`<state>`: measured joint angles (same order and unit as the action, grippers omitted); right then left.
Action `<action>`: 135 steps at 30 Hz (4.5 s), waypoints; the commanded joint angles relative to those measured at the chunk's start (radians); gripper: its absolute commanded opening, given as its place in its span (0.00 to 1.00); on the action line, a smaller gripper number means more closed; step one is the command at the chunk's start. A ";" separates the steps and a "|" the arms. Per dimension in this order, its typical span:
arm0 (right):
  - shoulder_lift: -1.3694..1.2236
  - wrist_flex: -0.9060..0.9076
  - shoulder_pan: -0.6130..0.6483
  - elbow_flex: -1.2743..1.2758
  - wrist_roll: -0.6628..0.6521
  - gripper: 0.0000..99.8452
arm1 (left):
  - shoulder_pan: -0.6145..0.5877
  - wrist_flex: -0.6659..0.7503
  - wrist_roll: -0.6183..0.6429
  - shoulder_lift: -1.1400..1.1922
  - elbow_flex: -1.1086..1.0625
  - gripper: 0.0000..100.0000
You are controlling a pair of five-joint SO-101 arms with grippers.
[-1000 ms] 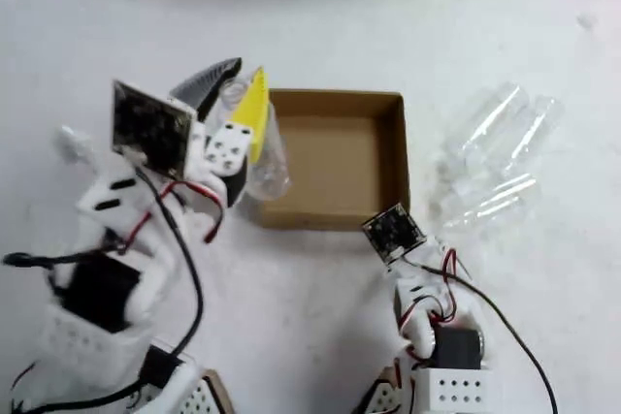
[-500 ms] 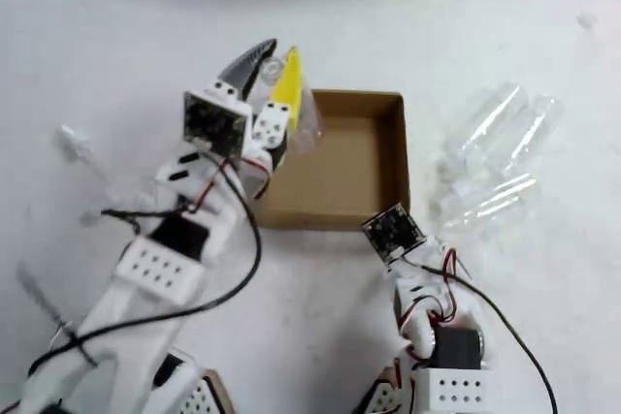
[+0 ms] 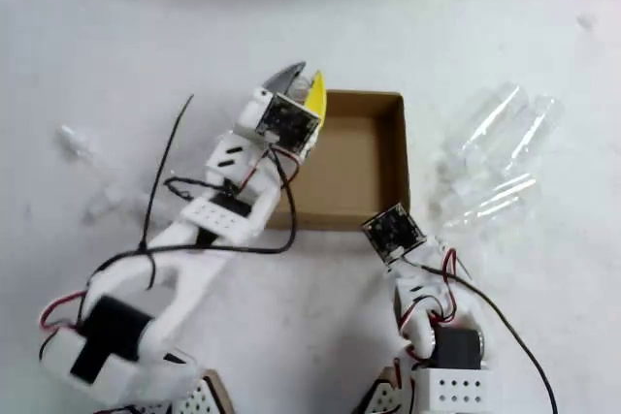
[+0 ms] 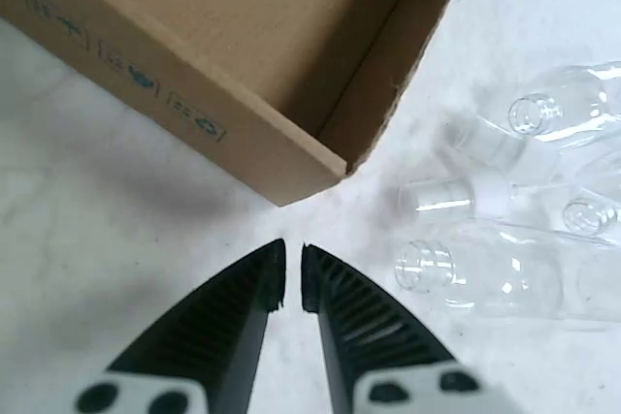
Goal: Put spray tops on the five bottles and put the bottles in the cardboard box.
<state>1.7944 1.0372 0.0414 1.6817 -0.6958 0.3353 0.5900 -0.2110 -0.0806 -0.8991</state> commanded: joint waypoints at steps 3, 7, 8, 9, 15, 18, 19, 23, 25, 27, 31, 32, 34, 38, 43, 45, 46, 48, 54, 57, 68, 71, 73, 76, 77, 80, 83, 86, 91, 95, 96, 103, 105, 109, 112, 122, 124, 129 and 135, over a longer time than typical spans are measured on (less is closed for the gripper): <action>0.002 -0.024 0.001 0.008 -0.012 0.02 | -0.027 0.044 -0.003 0.137 0.166 0.02; 0.002 -0.024 0.001 0.008 -0.012 0.02 | -0.041 0.046 -0.009 0.197 0.222 0.02; 0.002 -0.024 0.001 0.008 -0.012 0.02 | -0.044 0.051 -0.011 0.211 0.235 0.02; 0.002 -0.024 0.001 0.008 -0.012 0.02 | -0.044 0.052 -0.011 0.228 0.247 0.02; 0.002 -0.024 0.001 0.008 -0.012 0.02 | -0.044 0.052 -0.009 0.326 0.327 0.02; 0.002 -0.024 0.001 0.008 -0.012 0.02 | -0.054 0.052 -0.006 0.351 0.342 0.02; 0.002 -0.024 0.001 0.008 -0.012 0.02 | -0.061 0.052 -0.005 0.352 0.344 0.02; 0.002 -0.024 0.001 0.008 -0.012 0.02 | -0.081 0.052 -0.005 0.352 0.341 0.02; 0.002 -0.024 0.001 0.008 -0.012 0.02 | -0.082 0.052 -0.005 0.354 0.339 0.02; 0.002 -0.024 0.001 0.008 -0.012 0.02 | -0.082 0.052 -0.005 0.354 0.339 0.02; 0.002 -0.024 0.001 0.008 -0.012 0.02 | -0.082 0.052 -0.005 0.354 0.339 0.02; 0.002 -0.024 0.001 0.008 -0.012 0.02 | -0.082 0.052 -0.005 0.354 0.339 0.02; 0.002 -0.024 0.001 0.008 -0.012 0.02 | -0.082 0.052 -0.005 0.354 0.339 0.02; 0.002 -0.024 0.001 0.008 -0.012 0.02 | -0.081 0.052 -0.005 0.357 0.339 0.02; 0.002 -0.024 0.001 0.008 -0.012 0.02 | -0.081 0.052 -0.005 0.355 0.339 0.02; 0.002 -0.024 0.001 0.008 -0.012 0.02 | -0.082 0.052 -0.005 0.354 0.339 0.02; 0.002 -0.024 0.001 0.008 -0.012 0.02 | -0.082 0.052 -0.005 0.354 0.339 0.02; 0.002 -0.024 0.001 0.008 -0.012 0.02 | -0.082 0.052 -0.009 0.358 0.339 0.02; 0.002 -0.024 0.001 0.008 -0.012 0.02 | -0.082 0.051 -0.006 0.360 0.338 0.02; 0.002 -0.024 0.001 0.008 -0.012 0.02 | -0.082 0.051 -0.003 0.354 0.338 0.02; 0.002 -0.024 0.001 0.008 -0.012 0.02 | -0.081 0.049 -0.002 0.357 0.336 0.02; 0.002 -0.024 0.001 0.008 -0.012 0.02 | -0.081 0.046 -0.002 0.354 0.336 0.03; 0.002 -0.024 0.001 0.008 -0.012 0.02 | -0.082 0.046 -0.002 0.354 0.334 0.06; 0.004 -0.024 0.001 0.008 -0.012 0.02 | -0.082 0.049 -0.002 0.352 0.298 0.12; 0.004 -0.024 0.001 0.008 -0.012 0.02 | -0.081 0.051 -0.002 0.352 0.292 0.13; 0.004 -0.024 0.001 0.008 -0.012 0.02 | -0.082 0.051 -0.002 0.351 0.292 0.12; 0.004 -0.024 0.001 0.008 -0.012 0.02 | -0.090 0.051 -0.002 0.351 0.292 0.12; 0.004 -0.024 0.001 0.008 -0.012 0.02 | -0.093 0.051 -0.002 0.334 0.282 0.12; 0.001 -0.033 0.001 0.008 -0.012 0.02 | -0.087 0.044 -0.002 0.180 0.189 0.12; 0.001 -0.035 0.001 0.008 -0.012 0.02 | -0.067 0.043 -0.002 0.073 0.126 0.12; 0.001 -0.035 0.001 0.008 -0.012 0.02 | -0.064 0.043 -0.002 0.058 0.118 0.12; 0.001 -0.035 0.001 0.008 -0.012 0.02 | -0.041 -0.066 0.057 -0.050 0.118 0.12; 0.001 -0.035 0.001 0.008 -0.012 0.02 | -0.044 -0.121 0.127 -0.117 0.120 0.12; 0.001 -0.035 0.001 0.008 -0.012 0.02 | -0.045 -0.393 0.216 -0.344 0.120 0.12; 0.001 -0.035 0.001 0.008 -0.012 0.02 | -0.045 -0.669 0.256 -0.553 0.121 0.12; 0.001 -0.024 0.001 0.008 -0.012 0.02 | -0.291 -1.235 0.325 -0.912 0.110 0.12; 0.001 -0.005 0.004 0.008 -0.012 0.02 | -0.335 -1.315 0.325 -0.912 0.104 0.12; 0.004 -0.002 0.005 0.008 -0.006 0.02 | -0.346 -1.234 0.350 -0.914 -0.120 0.12; 0.002 -0.001 0.010 0.008 -0.003 0.02 | -0.329 -0.634 0.299 -0.914 -0.520 0.10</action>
<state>1.7944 1.0265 0.0414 1.6817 -0.6958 0.0023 -0.4442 0.1557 -0.9720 -1.2275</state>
